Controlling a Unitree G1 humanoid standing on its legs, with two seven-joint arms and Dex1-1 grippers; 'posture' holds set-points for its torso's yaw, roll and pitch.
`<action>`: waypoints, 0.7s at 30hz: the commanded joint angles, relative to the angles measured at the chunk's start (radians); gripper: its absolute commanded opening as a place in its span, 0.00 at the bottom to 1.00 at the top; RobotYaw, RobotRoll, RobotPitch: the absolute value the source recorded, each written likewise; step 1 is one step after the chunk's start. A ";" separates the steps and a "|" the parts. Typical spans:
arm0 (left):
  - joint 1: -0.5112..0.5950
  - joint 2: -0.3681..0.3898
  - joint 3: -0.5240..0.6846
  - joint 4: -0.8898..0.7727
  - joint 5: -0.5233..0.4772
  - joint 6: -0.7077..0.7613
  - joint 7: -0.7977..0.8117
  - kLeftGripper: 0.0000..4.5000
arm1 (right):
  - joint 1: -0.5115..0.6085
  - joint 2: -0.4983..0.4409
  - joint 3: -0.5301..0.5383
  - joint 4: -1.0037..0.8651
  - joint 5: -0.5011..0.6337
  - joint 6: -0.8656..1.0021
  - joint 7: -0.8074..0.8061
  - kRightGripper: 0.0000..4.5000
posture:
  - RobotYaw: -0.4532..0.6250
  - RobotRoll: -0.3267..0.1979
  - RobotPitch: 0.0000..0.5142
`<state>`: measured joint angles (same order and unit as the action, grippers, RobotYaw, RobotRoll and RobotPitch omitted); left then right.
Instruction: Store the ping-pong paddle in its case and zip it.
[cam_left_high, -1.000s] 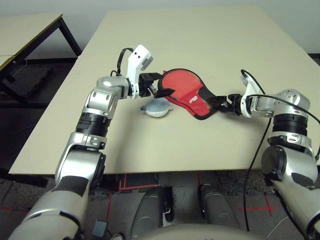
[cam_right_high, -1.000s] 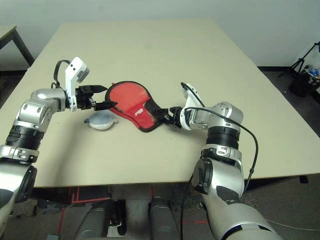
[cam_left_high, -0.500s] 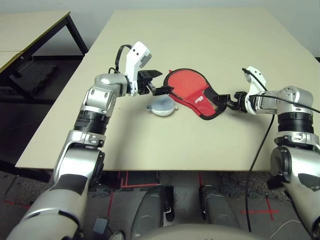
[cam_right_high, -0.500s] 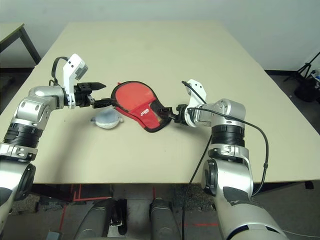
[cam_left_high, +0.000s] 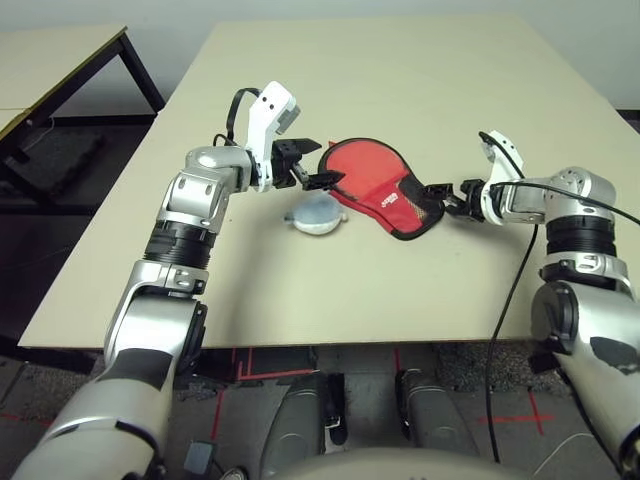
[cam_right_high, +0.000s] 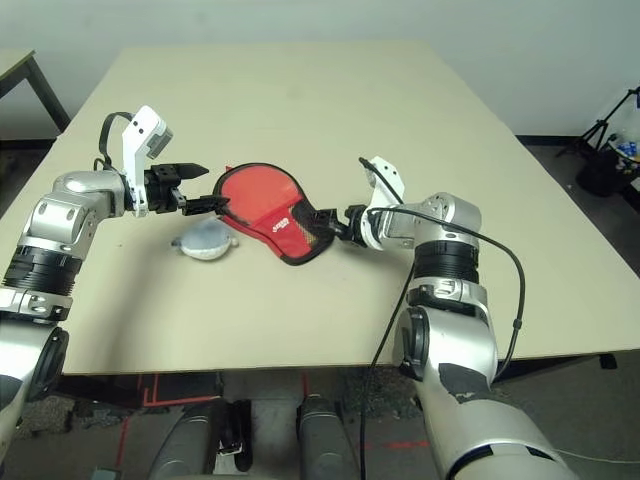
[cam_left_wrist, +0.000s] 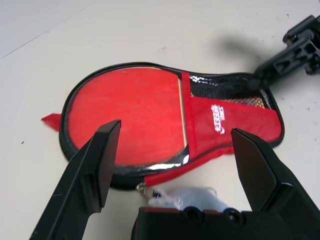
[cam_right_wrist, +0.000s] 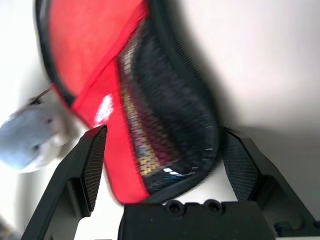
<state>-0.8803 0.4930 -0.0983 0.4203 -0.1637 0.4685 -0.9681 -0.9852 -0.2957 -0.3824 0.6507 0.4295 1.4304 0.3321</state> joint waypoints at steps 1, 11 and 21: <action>-0.004 -0.002 -0.002 0.005 0.003 0.002 0.004 1.00 | 0.009 0.063 -0.003 0.057 0.024 0.093 0.000 1.00 | 0.45 0.62 0.23; -0.010 -0.007 0.000 0.014 0.002 -0.001 0.008 1.00 | -0.017 0.115 -0.070 0.139 0.010 0.077 -0.022 0.96 | 0.45 0.62 0.23; -0.016 -0.006 0.001 0.031 0.005 -0.009 0.013 1.00 | 0.048 0.137 -0.065 0.021 0.016 0.139 -0.034 0.31 | 0.44 0.62 0.22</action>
<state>-0.8870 0.4862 -0.0982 0.4369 -0.1636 0.4659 -0.9555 -0.9701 -0.1912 -0.4657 0.6711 0.4351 1.5101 0.3089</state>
